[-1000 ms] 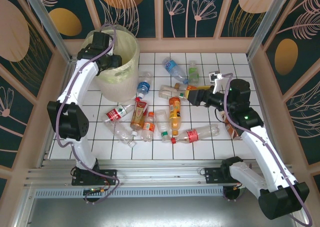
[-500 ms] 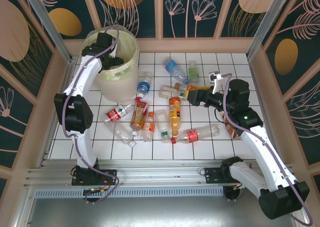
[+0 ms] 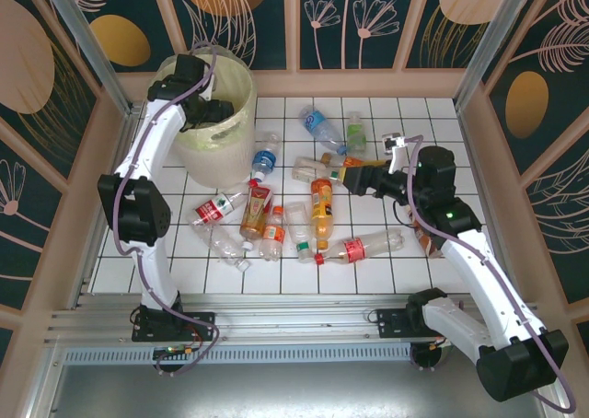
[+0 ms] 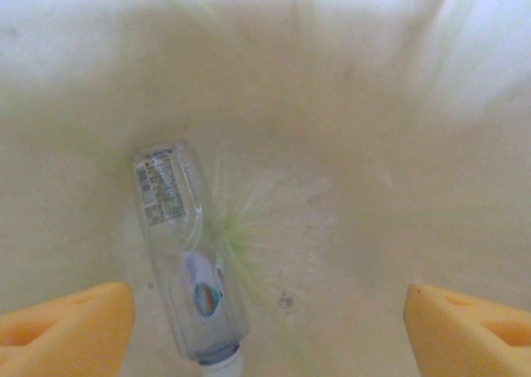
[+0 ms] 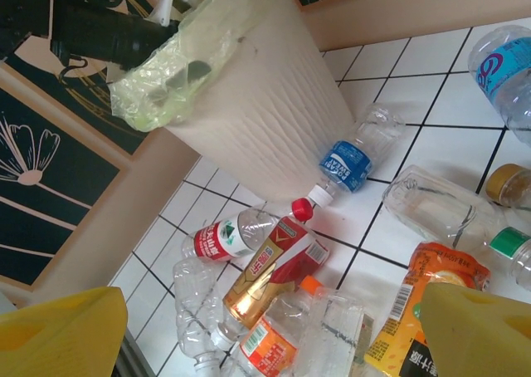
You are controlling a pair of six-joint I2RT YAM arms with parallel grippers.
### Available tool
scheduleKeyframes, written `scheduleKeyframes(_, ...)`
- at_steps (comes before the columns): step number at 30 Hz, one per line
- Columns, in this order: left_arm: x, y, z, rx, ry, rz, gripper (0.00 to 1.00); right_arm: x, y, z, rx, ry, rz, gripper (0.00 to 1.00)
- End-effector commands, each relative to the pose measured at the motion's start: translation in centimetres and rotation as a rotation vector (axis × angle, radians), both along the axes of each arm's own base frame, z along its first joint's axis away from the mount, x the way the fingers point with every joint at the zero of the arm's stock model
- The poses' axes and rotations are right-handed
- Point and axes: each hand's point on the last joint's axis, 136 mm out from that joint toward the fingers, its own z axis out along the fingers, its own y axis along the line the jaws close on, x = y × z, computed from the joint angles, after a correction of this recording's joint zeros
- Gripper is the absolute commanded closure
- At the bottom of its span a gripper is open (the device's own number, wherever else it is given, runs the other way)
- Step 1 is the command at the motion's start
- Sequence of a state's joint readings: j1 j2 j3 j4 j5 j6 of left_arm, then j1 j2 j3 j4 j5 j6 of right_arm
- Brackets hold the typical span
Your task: Put the plastic bottles in the bin
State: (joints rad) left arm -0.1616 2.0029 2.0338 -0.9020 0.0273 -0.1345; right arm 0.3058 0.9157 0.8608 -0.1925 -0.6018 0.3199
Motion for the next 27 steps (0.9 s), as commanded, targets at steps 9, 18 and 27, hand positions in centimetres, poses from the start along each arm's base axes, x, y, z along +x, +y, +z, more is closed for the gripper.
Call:
scheduleKeyframes(9, -2.1, 0.1, 9.5, -0.116, -0.216, 0.046, 0.09, 0.8, -1.3, -2.9, -0.084, 0.069, -0.105, 0.09)
scheduleKeyframes(18, -8.4, -2.0, 16.2, -0.305, -0.477, -0.083, 0.04, 0.6, -2.1, -6.5, -0.154, 0.186, -0.159, 0.13)
scheduleKeyframes(27, -18.9, -5.7, 20.0, -0.476, -0.653, -0.350, 0.01, -1.7, 0.1, -9.7, -0.202, 0.288, -0.083, 0.15)
